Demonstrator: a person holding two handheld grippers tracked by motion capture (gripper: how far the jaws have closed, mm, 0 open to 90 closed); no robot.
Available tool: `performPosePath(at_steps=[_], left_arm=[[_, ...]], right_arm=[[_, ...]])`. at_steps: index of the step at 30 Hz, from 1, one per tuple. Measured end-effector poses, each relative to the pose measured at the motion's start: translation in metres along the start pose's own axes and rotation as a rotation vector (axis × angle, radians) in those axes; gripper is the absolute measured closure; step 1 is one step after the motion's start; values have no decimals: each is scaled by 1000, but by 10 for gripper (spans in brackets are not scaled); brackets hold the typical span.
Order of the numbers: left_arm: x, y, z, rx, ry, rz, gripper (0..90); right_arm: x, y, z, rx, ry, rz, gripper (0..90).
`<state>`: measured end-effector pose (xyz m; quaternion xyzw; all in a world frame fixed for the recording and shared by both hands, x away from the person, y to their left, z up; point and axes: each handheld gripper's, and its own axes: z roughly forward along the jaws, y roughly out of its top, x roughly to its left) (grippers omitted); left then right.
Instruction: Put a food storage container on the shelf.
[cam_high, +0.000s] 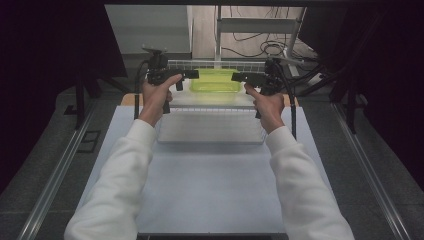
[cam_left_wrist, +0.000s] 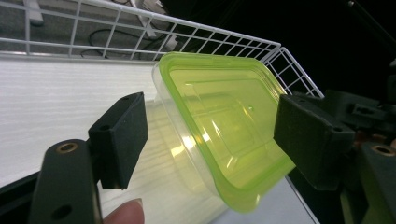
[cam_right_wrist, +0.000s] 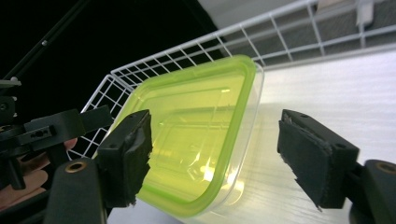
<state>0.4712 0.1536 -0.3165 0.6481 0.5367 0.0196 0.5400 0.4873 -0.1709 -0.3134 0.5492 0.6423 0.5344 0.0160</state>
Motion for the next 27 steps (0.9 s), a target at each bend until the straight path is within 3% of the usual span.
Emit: performPosePath(at_steps=[6, 12, 14, 16, 22, 27], left_arm=[[-10, -8, -17, -6, -1, 33, 227], [-17, -23, -38, -5, -12, 66, 221], [-21, -30, -48, -7, -22, 72, 223], [-24, -36, -56, -1, -27, 70, 225], [-34, -61, -79, 15, -36, 121, 228], [-40, -91, -90, 49, -84, 158, 235]], right_arm=[[8, 0, -21, -16, -11, -84, 243], [16, -11, -46, -23, 35, -159, 256], [20, -17, -56, -47, 12, -204, 257], [21, -24, -64, -33, 3, -238, 257], [23, -45, -87, 19, -16, -324, 257], [15, -73, -99, 64, -15, -369, 257]])
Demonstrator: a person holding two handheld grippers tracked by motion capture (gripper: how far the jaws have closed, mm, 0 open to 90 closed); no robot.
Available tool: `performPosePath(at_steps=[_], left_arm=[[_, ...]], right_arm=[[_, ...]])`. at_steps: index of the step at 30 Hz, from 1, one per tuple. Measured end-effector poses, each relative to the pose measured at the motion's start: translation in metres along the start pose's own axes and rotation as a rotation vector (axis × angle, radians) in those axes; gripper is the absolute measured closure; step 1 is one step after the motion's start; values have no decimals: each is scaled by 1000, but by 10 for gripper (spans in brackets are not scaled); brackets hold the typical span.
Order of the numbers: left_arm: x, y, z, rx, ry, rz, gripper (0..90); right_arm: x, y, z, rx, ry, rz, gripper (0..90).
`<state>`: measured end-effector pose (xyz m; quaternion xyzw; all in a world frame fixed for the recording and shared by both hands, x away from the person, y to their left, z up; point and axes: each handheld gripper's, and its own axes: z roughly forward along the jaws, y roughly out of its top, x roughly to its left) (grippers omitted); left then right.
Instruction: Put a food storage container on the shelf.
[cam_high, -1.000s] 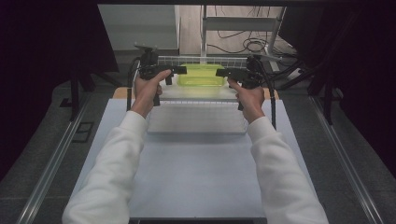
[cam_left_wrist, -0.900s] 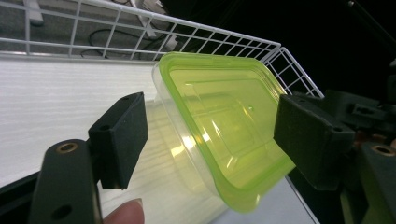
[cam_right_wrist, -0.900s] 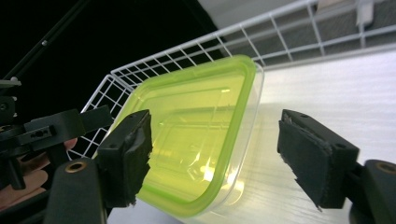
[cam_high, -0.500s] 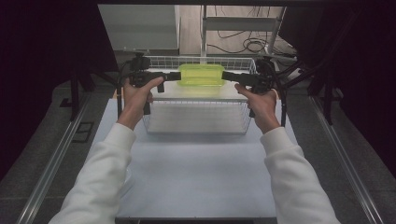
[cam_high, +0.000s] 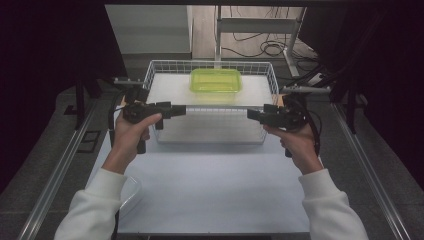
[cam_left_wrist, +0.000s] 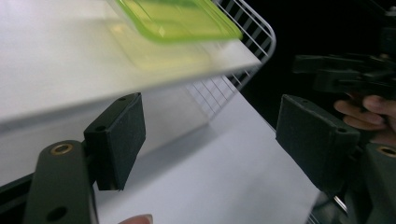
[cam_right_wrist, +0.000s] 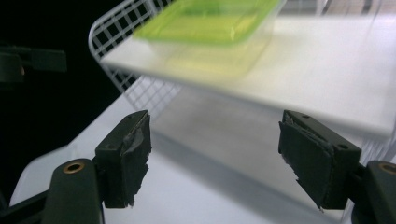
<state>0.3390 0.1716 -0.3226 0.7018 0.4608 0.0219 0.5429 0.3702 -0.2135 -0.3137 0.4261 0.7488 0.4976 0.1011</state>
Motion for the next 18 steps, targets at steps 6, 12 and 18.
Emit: performPosePath(at_steps=[6, 12, 18], left_arm=[[-2, -43, -4, 61, -7, 19, 241], [0, -88, 1, 151, 18, 37, 242], [8, -112, 6, 206, 72, 45, 243]], right_arm=[[-4, -41, 1, 57, 17, -12, 257], [-6, -79, 11, 101, 72, 9, 274], [-5, -99, 23, 158, 74, 9, 274]])
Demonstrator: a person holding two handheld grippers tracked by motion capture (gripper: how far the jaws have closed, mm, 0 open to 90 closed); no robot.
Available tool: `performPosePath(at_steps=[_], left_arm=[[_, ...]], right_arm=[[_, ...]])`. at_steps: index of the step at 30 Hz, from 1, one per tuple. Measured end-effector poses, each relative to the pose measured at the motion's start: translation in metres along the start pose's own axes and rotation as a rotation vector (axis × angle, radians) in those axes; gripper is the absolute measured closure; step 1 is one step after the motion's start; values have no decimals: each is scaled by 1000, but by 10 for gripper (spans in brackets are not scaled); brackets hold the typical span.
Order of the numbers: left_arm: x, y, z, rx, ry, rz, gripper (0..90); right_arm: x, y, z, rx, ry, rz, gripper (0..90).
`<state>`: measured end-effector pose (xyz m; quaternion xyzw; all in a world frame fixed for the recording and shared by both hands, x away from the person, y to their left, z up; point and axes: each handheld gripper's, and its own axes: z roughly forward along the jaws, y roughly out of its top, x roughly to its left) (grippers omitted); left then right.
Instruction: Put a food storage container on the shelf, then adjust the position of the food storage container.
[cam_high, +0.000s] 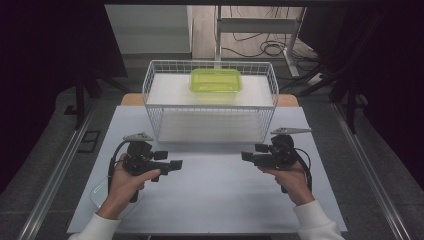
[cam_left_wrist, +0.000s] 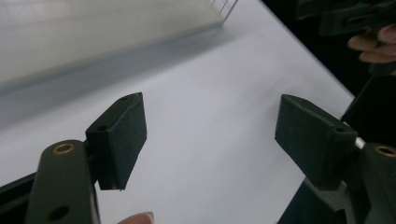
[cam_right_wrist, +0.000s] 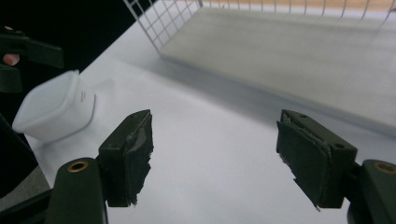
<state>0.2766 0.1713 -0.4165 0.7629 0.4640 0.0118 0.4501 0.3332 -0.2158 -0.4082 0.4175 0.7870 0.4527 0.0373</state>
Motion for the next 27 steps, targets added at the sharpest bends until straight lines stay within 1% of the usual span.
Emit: performPosePath(at_steps=[2, 3, 7, 10, 13, 16, 18, 20, 24, 27], left_arm=[[2, -5, 2, 11, 16, 1, 244], [3, -8, 3, 23, 12, 3, 244], [5, -14, 10, 61, 19, 8, 243], [4, -14, 13, 72, 32, 19, 243], [3, -16, 13, 80, 34, 30, 243], [2, -16, 6, 72, 27, 32, 240], [1, -15, 0, 54, 40, 36, 239], [0, -16, -6, 43, 48, 32, 238], [-2, -18, -13, 43, 77, 33, 235], [-2, -20, -16, 49, 86, 29, 234]], right_arm=[[0, -6, 5, 27, -1, -9, 272], [0, -9, 7, 36, -4, -14, 272], [-3, -16, 13, 62, -3, 2, 271], [-4, -20, 15, 74, -4, 6, 271], [-3, -23, 17, 91, -10, -3, 271], [1, -23, 19, 116, 12, -15, 278], [4, -22, 20, 126, 17, -28, 277], [7, -22, 21, 127, 21, -34, 276], [7, -24, 23, 137, 23, -32, 274], [5, -24, 24, 139, 21, -28, 274]])
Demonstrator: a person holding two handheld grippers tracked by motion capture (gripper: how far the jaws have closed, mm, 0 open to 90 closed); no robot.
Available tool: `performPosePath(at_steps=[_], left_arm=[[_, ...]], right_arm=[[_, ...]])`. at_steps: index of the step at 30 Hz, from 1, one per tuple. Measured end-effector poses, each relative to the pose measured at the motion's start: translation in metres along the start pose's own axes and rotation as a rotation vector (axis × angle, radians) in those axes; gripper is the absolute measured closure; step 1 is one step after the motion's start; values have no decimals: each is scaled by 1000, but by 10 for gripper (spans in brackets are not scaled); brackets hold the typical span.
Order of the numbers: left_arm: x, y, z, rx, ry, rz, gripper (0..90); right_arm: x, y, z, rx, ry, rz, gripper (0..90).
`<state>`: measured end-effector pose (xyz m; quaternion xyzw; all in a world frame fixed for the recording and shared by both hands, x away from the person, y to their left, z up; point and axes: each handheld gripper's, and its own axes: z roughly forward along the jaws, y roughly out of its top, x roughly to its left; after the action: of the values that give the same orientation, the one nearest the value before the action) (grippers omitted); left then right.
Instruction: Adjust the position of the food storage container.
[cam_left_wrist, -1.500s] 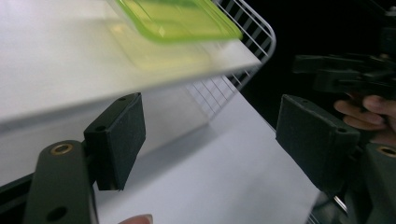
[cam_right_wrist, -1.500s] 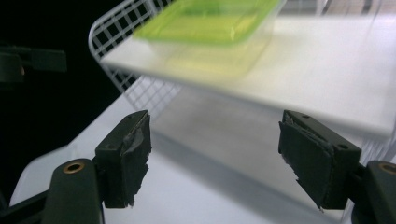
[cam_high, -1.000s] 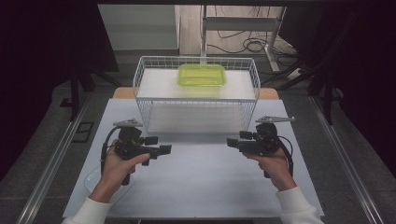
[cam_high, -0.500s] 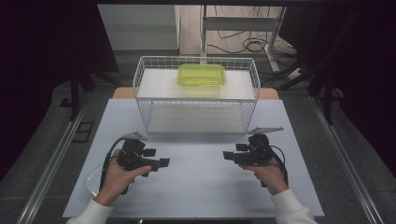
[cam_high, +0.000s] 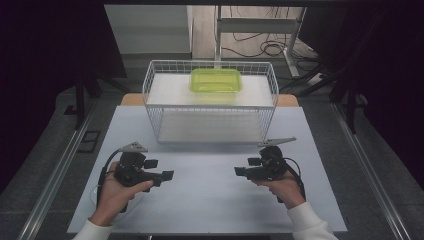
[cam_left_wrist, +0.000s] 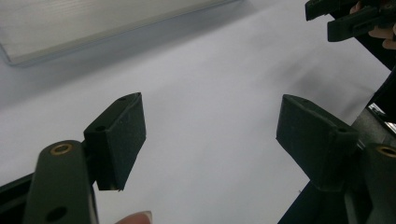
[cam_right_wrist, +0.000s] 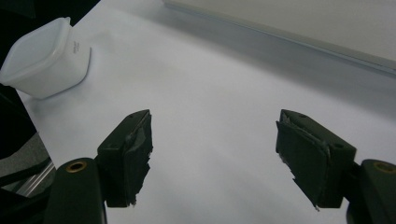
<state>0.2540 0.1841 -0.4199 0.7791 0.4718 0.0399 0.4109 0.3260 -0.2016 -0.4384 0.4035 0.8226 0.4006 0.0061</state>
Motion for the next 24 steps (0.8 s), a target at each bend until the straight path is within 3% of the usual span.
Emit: performPosePath(at_steps=[8, 16, 24], left_arm=[[-1, -7, -16, 18, 17, 9, 224], [9, -13, -42, 11, 59, -34, 225], [20, -22, -44, 50, 86, -54, 224]], right_arm=[[-3, 1, 6, 19, -5, -2, 272], [-3, 0, 6, 8, -2, 12, 271], [-1, -3, 3, 9, -1, 5, 267]])
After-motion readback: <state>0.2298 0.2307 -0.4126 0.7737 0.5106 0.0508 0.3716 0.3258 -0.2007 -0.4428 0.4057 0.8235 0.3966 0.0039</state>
